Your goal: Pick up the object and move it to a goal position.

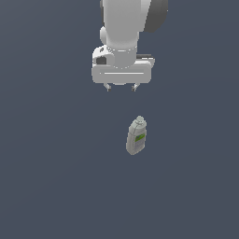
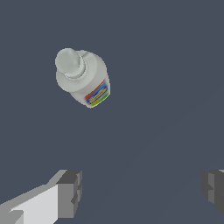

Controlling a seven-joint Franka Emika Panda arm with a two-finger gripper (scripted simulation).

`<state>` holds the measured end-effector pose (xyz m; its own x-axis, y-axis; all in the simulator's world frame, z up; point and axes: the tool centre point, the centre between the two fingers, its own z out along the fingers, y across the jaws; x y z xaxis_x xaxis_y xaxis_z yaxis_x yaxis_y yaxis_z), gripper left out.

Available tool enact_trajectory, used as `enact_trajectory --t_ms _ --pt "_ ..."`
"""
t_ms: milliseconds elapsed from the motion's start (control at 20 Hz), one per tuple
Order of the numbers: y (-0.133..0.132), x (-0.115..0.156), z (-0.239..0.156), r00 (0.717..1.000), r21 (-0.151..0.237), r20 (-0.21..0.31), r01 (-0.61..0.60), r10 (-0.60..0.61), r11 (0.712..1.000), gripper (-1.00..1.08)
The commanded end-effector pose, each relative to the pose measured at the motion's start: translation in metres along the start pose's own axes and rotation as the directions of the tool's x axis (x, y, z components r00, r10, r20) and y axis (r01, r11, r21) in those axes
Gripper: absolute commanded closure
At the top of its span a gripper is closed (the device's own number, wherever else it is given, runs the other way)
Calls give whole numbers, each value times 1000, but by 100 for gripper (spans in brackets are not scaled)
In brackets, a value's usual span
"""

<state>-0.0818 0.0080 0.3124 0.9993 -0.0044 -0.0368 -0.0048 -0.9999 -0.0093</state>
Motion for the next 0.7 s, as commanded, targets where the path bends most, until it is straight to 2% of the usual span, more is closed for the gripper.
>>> enact_trajectory --t_ms 0,400,650 --pt "0 0 0 1000 0 0 0 0 1000 -92" --pt "-18 -7 16 999 18 44 -7 6 1000 -92" --pt "-19 -8 17 999 19 46 -6 5 1000 -92"
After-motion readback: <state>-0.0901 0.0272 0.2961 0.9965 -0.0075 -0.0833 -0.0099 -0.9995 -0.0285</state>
